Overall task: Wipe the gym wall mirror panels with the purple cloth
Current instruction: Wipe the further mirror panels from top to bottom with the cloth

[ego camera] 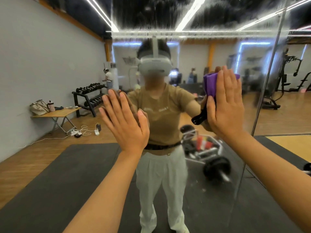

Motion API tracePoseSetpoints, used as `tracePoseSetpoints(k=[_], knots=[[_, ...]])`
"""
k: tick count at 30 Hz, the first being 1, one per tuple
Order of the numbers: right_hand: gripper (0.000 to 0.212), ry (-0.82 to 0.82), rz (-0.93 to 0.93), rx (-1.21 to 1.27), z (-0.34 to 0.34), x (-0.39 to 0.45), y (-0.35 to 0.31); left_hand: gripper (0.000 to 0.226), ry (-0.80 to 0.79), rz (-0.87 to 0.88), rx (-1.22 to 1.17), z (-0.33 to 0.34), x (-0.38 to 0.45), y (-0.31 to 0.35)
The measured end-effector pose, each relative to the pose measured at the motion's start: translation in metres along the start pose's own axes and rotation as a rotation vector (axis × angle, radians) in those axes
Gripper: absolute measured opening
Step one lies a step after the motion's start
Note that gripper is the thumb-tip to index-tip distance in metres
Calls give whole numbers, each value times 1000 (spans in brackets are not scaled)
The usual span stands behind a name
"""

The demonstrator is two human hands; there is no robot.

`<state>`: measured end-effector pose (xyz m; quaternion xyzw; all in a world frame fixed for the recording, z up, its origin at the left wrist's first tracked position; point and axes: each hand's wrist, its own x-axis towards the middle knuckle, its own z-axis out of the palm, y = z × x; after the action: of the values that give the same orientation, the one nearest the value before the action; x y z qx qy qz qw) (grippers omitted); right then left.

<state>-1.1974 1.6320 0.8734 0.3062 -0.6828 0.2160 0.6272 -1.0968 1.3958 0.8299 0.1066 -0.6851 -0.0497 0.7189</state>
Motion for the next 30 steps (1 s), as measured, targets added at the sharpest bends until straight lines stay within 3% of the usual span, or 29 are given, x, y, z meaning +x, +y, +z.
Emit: tracePoseSetpoints(k=[4, 10, 12, 17, 25, 30], knots=[[62, -49, -155, 36, 11, -60, -18, 61, -12, -9, 0, -1, 0, 1], [82, -456, -838, -163, 13, -208, -19, 63, -66, 0, -11, -7, 0, -1], [86, -516, -913, -228, 12, -227, -17, 64, -112, 16, -7, -12, -1, -6], [81, -462, -858, -150, 11, -196, -22, 61, -208, 113, -3, -28, 0, -30], [58, -49, -310, 15, 21, 3, -62, 61, -317, 275, 69, -41, -8, -58], [58, 26, -139, 10, 30, 9, -79, 60, -359, 344, 76, -49, -12, -75]])
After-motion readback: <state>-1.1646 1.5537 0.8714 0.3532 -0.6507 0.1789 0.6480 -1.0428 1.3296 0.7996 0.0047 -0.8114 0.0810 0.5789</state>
